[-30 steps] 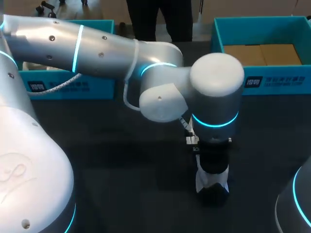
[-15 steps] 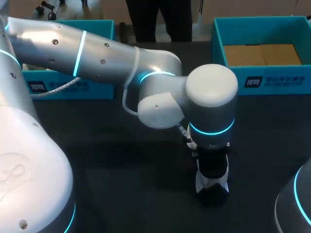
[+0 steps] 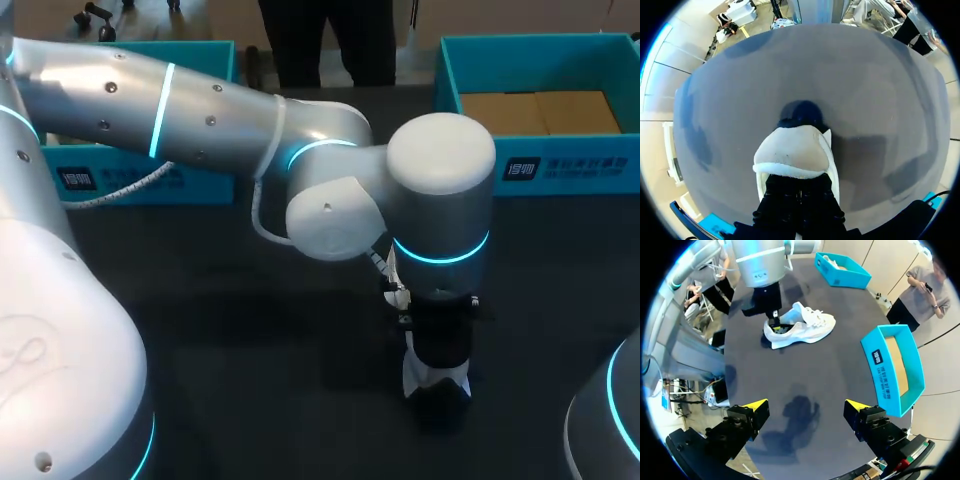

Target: Take the shoe out of the shoebox, open the shoe tongue, remove and reinsert the insole, then place the shoe into the shoebox

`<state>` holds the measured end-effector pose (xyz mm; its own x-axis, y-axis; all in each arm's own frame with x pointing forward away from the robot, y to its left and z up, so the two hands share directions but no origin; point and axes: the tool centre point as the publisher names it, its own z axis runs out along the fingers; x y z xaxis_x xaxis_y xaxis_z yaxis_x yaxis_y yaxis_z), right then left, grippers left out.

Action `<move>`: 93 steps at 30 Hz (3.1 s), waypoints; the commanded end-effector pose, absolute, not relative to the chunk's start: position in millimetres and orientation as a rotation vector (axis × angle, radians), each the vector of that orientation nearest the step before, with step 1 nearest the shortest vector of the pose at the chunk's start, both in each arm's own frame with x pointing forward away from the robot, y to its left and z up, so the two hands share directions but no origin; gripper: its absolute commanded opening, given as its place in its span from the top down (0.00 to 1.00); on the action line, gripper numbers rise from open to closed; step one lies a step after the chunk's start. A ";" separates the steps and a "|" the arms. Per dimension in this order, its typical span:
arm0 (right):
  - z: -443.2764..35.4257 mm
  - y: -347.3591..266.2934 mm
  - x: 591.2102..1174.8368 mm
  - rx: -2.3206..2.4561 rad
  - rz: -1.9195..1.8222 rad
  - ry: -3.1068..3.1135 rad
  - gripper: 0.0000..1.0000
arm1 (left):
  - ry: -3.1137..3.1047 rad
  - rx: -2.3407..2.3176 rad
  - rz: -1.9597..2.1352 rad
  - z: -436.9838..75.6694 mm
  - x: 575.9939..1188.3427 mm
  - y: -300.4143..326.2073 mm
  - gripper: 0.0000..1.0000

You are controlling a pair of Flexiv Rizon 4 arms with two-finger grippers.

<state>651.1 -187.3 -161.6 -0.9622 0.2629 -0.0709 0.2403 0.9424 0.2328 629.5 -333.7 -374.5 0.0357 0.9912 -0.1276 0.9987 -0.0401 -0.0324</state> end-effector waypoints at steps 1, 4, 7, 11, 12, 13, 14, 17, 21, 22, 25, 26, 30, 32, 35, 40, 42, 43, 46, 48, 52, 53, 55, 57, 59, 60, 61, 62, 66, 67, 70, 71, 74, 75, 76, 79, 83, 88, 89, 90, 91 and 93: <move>-162.6 -186.9 652.4 0.389 0.336 2.998 0.00 | 2.164 2.231 -0.186 -389.4 631.3 -345.0 1.00; -162.6 -186.9 652.4 0.389 0.336 2.998 0.00 | 2.182 2.242 -0.199 -397.8 628.1 -347.0 1.00; -162.6 -186.9 652.4 0.389 0.336 2.998 0.00 | 2.189 2.249 -0.200 -405.2 625.8 -348.8 1.00; -162.6 -186.9 652.4 0.389 0.336 2.998 0.00 | 2.227 2.246 -0.246 -410.9 627.5 -348.2 1.00; -162.6 -186.9 652.4 0.389 0.336 2.998 0.00 | 2.233 2.246 -0.250 -411.8 628.2 -347.8 1.00; -162.6 -186.9 652.4 0.389 0.336 2.998 0.00 | 2.234 2.247 -0.240 -412.4 628.4 -347.3 1.00; -162.6 -186.9 652.4 0.389 0.336 2.998 0.00 | 2.233 2.248 -0.236 -412.7 628.6 -346.8 1.00; -162.6 -186.9 652.4 0.389 0.336 2.998 0.00 | 2.217 2.238 -0.213 -407.4 631.1 -342.3 1.00; -162.6 -186.9 652.4 0.389 0.336 2.998 0.00 | 2.191 2.197 -0.155 -392.7 637.7 -333.4 1.00; -162.6 -186.9 652.4 0.389 0.336 2.998 0.00 | 2.188 2.188 -0.151 -389.0 640.3 -331.6 1.00; -162.6 -186.9 652.4 0.389 0.336 2.998 0.00 | 2.171 2.148 -0.144 -376.2 650.0 -327.0 1.00; -162.6 -186.9 652.4 0.389 0.336 2.998 0.00 | 2.159 2.132 -0.131 -372.6 653.9 -326.1 1.00; -162.6 -186.9 652.4 0.389 0.336 2.998 0.00 | 2.114 2.064 -0.058 -362.3 671.3 -326.5 1.00; -162.6 -186.9 652.4 0.389 0.336 2.998 0.00 | 2.089 2.043 -0.007 -361.1 679.7 -328.4 1.00; -162.6 -186.9 652.4 0.389 0.336 2.998 0.00 | 2.051 2.016 0.054 -357.0 688.9 -330.8 1.00; -162.6 -186.9 652.4 0.389 0.336 2.998 0.00 | 2.031 1.985 0.105 -353.2 696.9 -335.0 1.00; -162.6 -186.9 652.4 0.389 0.336 2.998 0.00 | 2.033 1.976 0.126 -351.3 697.3 -336.3 1.00; -162.6 -186.9 652.4 0.389 0.336 2.998 0.00 | 2.036 1.974 0.130 -350.1 697.0 -336.8 1.00; -162.6 -186.9 652.4 0.389 0.336 2.998 0.00 | 2.058 1.963 0.113 -347.7 696.6 -336.4 0.85; -162.6 -186.9 652.4 0.389 0.336 2.998 0.00 | 2.052 1.955 0.139 -347.7 696.5 -336.1 0.53; -162.6 -186.9 652.4 0.389 0.336 2.998 0.00 | 2.070 1.948 0.153 -348.2 695.9 -335.9 0.00; -162.6 -186.9 652.4 0.389 0.336 2.998 0.00 | 2.081 1.942 0.155 -348.1 695.6 -335.8 0.00; -162.6 -186.9 652.4 0.389 0.336 2.998 0.00 | 2.103 1.929 0.160 -348.0 695.2 -335.5 0.00; -162.6 -186.9 652.4 0.389 0.336 2.998 0.00 | 2.108 1.927 0.166 -348.5 694.8 -335.8 0.00; -162.6 -186.9 652.4 0.389 0.336 2.998 0.00 | 2.115 1.926 0.184 -349.5 694.3 -336.2 0.00; -162.6 -186.9 652.4 0.389 0.336 2.998 0.00 | 2.117 1.927 0.183 -349.5 694.2 -336.2 0.00; -162.6 -186.9 652.4 0.389 0.336 2.998 0.00 | 2.122 1.927 0.178 -348.5 694.4 -336.0 0.00; -162.6 -186.9 652.4 0.389 0.336 2.998 0.00 | 2.125 1.926 0.176 -347.4 694.8 -335.5 0.00; -162.6 -186.9 652.4 0.389 0.336 2.998 0.00 | 2.135 1.925 0.159 -342.8 695.6 -331.6 0.00; -162.6 -186.9 652.4 0.389 0.336 2.998 0.00 | 2.132 1.929 0.157 -341.6 695.3 -330.8 0.00; -162.6 -186.9 652.4 0.389 0.336 2.998 0.00 | 2.124 1.937 0.159 -338.1 695.2 -328.5 0.00; -162.6 -186.9 652.4 0.389 0.336 2.998 0.00 | 2.123 1.936 0.157 -337.3 696.2 -328.0 0.00; -162.6 -186.9 652.4 0.389 0.336 2.998 0.00 | 2.133 1.919 0.161 -338.0 702.8 -329.0 0.00; -162.6 -186.9 652.4 0.389 0.336 2.998 0.00 | 2.137 1.911 0.167 -338.5 705.4 -329.9 0.00; -162.6 -186.9 652.4 0.389 0.336 2.998 0.00 | 2.138 1.905 0.173 -338.4 707.9 -330.7 0.00; -162.6 -186.9 652.4 0.389 0.336 2.998 0.00 | 2.138 1.889 0.169 -334.1 714.4 -332.9 0.00; -162.6 -186.9 652.4 0.389 0.336 2.998 0.00 | 2.125 1.878 0.175 -329.7 719.3 -336.0 0.00; -162.6 -186.9 652.4 0.389 0.336 2.998 0.00 | 2.099 1.875 0.188 -322.4 724.9 -338.7 0.00; -162.6 -186.9 652.4 0.389 0.336 2.998 0.00 | 2.095 1.874 0.191 -320.7 726.1 -339.0 0.00; -162.6 -186.9 652.4 0.389 0.336 2.998 0.00 | 2.094 1.874 0.192 -318.9 727.9 -339.1 0.00; -162.6 -186.9 652.4 0.389 0.336 2.998 0.00 | 2.091 1.873 0.192 -317.6 729.7 -339.1 0.00; -162.6 -186.9 652.4 0.389 0.336 2.998 0.00 | 2.083 1.873 0.195 -314.3 733.0 -338.8 0.00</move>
<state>650.7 -187.5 -162.5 -0.9622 0.2624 -0.0732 0.2392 0.9425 0.2333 730.8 -343.0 -319.7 -0.0840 0.9851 -0.1503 0.9392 0.1287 0.3183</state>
